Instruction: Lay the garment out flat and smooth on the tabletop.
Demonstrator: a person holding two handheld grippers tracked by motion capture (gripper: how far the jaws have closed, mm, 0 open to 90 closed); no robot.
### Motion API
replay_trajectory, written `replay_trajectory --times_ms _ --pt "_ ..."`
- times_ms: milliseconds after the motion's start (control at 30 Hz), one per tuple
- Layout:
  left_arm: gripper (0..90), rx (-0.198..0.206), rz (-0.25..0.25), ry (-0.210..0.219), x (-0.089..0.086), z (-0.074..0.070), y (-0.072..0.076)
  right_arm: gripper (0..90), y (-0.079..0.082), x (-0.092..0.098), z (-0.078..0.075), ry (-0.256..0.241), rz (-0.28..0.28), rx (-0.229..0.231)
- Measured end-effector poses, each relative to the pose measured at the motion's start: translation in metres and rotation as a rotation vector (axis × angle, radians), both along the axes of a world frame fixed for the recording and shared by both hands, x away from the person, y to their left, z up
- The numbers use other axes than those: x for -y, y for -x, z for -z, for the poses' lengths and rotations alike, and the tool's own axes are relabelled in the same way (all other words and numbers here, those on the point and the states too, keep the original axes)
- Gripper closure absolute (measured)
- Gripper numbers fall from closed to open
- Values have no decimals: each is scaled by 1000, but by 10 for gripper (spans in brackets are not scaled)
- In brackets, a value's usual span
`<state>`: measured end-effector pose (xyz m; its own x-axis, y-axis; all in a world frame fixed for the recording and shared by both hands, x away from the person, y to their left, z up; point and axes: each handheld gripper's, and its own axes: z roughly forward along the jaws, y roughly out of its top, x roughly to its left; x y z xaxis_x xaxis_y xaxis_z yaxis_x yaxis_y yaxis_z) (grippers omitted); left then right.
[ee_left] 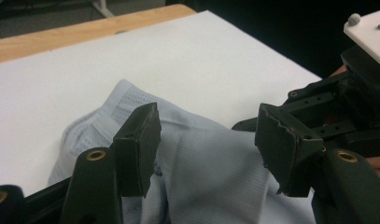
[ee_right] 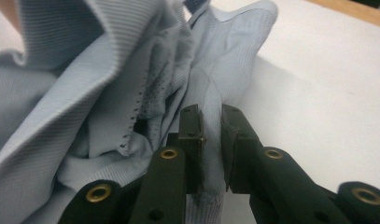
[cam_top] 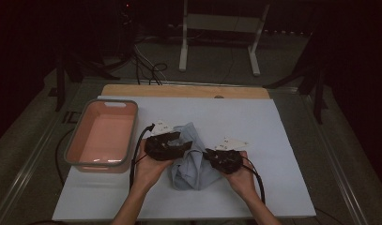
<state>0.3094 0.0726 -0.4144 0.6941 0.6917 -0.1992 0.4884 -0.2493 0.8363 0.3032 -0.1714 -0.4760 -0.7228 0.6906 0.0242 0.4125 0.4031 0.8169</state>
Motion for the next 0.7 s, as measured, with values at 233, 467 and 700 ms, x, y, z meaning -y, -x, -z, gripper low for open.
replay_trajectory --times_ms 233,467,700 --pt "410 -4 12 14 6 1 -6 800 -2 18 -7 -26 39 11" --pt "424 -36 50 21 18 8 -12 799 -2 20 -8 -22 46 13" --pt "676 -59 96 -57 23 14 -10 799 -2 28 -11 -27 61 21"
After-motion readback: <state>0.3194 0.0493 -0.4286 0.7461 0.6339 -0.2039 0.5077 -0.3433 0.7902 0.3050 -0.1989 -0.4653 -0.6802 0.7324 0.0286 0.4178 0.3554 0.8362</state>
